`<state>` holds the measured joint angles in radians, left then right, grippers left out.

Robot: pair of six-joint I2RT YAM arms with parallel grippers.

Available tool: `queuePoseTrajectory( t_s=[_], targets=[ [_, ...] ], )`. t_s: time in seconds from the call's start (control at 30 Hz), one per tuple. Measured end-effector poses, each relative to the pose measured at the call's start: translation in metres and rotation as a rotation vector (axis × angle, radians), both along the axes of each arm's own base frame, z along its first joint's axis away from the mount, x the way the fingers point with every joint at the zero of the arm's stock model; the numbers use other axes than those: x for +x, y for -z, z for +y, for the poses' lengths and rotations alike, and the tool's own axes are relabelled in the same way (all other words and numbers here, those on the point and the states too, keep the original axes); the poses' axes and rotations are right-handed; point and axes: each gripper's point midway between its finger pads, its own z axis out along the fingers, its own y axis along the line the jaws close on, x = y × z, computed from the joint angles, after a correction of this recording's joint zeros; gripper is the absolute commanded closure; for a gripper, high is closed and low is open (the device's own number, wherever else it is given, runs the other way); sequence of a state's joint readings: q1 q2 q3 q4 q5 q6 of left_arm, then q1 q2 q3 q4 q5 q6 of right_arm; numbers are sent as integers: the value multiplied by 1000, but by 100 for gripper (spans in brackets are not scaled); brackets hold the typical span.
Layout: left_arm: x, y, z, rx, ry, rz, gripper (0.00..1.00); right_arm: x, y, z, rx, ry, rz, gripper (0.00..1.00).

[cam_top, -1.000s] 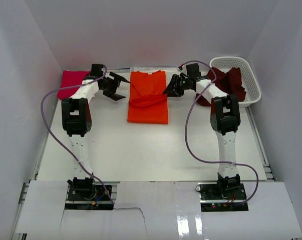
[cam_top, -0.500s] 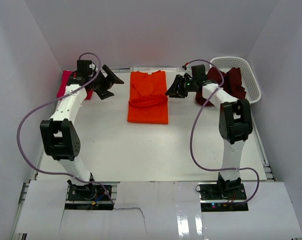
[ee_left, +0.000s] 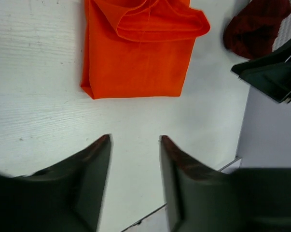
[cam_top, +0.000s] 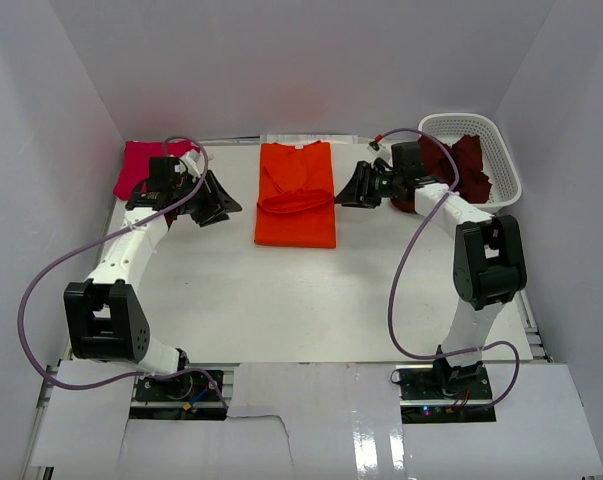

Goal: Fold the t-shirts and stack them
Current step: Fold the folded rectangular tshirt in 1/3 of the way

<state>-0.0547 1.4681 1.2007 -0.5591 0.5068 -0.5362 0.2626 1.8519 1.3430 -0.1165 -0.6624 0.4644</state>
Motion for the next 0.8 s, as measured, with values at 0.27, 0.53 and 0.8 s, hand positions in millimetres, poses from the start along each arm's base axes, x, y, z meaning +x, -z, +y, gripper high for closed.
queuePoseTrajectory(
  t_s=[0.27,0.53,0.8],
  targets=[
    [-7,12,-27,8,98,-9,100,-12,-2,20,17,-49,-17,87],
    [-26,32,-93,23,273,5,100,-33,12,61,33,-145,21,92],
    [-1,72,-112,52,257,33,100,-26,45,92,21,-178,75,92]
  ],
)
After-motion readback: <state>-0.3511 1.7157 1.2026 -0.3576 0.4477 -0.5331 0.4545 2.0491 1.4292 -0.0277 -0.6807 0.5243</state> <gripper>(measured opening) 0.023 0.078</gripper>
